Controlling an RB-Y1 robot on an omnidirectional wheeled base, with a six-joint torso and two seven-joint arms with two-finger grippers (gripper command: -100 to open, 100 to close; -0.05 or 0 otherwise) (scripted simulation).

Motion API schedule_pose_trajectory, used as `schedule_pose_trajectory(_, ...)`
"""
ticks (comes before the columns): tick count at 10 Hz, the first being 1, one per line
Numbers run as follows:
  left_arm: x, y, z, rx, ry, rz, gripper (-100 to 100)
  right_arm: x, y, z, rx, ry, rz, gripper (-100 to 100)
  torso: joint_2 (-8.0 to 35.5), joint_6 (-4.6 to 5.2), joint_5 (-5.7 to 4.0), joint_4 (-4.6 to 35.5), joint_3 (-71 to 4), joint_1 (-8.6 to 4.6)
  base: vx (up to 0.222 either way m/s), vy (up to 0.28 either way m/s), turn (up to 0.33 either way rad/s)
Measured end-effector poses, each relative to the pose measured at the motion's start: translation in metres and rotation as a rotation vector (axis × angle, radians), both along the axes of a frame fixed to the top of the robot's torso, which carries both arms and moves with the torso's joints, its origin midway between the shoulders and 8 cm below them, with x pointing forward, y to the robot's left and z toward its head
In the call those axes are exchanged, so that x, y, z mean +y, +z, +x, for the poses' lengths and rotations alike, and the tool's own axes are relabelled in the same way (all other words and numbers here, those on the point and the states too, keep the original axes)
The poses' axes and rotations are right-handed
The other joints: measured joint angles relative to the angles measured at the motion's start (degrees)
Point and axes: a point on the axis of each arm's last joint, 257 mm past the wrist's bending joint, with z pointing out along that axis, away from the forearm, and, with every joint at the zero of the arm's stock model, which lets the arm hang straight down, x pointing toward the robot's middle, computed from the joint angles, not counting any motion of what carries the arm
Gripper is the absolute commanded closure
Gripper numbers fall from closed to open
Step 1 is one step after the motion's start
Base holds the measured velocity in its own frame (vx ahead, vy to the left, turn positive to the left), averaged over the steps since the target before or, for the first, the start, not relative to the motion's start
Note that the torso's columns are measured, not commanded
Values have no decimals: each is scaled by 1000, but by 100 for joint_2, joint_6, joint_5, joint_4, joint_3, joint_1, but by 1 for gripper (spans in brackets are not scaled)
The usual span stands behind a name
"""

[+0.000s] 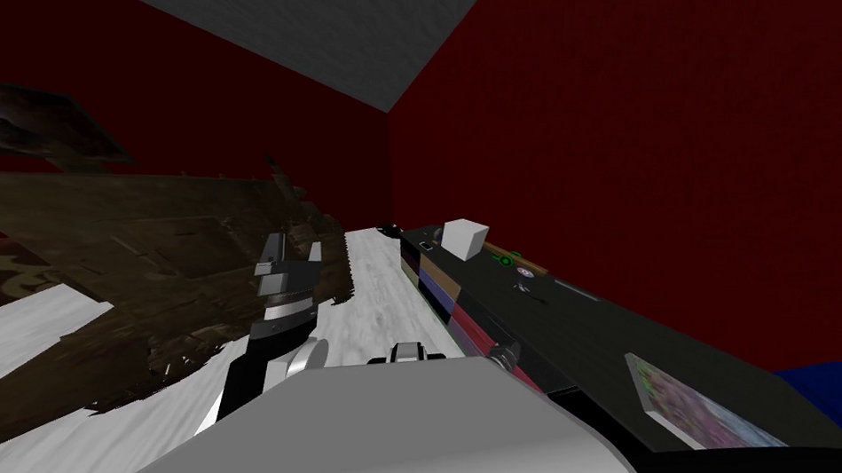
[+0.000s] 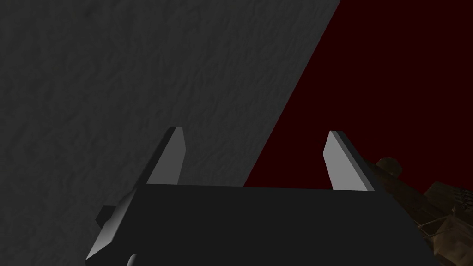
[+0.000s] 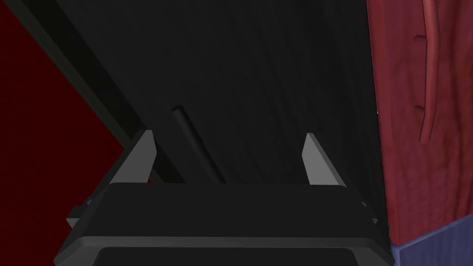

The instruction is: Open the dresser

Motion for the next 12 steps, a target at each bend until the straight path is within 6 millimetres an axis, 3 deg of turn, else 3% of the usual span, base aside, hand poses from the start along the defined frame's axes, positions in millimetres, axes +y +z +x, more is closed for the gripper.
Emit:
schedule_pose_trajectory(6, 0, 0, 0, 0, 0, 0, 0, -17, 29, 1, 57, 64, -194, -100, 7, 1, -2, 2, 4, -5, 30, 17, 38)
schedule_pose_trajectory(7, 0, 0, 0, 0, 0, 0, 0, -16, 29, 1, 57, 64, -194, 100, 7, 0, -1, 2, 5, -4, 0, 0, 0)
schedule_pose_trajectory(12, 0, 0, 0, 0, 0, 0, 0, -19, 33, 13, 57, 71, -195, 100, 5, -1, 5, 1, 3, 16, -114, 165, -22)
